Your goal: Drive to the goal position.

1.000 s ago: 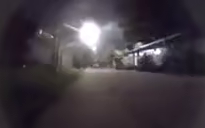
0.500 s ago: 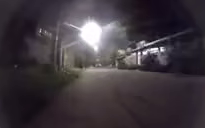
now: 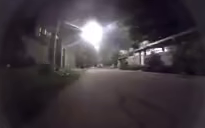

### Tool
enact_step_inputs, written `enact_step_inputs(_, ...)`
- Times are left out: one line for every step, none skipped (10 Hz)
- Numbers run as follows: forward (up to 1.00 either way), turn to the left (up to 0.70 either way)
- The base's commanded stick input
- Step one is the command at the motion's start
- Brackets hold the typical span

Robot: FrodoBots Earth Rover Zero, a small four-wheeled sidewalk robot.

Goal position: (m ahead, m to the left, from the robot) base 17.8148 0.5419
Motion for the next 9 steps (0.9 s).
enact_step_inputs(0.7, 0.0)
enact_step_inputs(0.7, 0.0)
enact_step_inputs(0.7, 0.0)
enact_step_inputs(0.7, 0.0)
enact_step_inputs(0.7, 0.0)
enact_step_inputs(0.7, 0.0)
enact_step_inputs(0.7, 0.0)
enact_step_inputs(0.7, 0.0)
enact_step_inputs(0.7, 0.0)
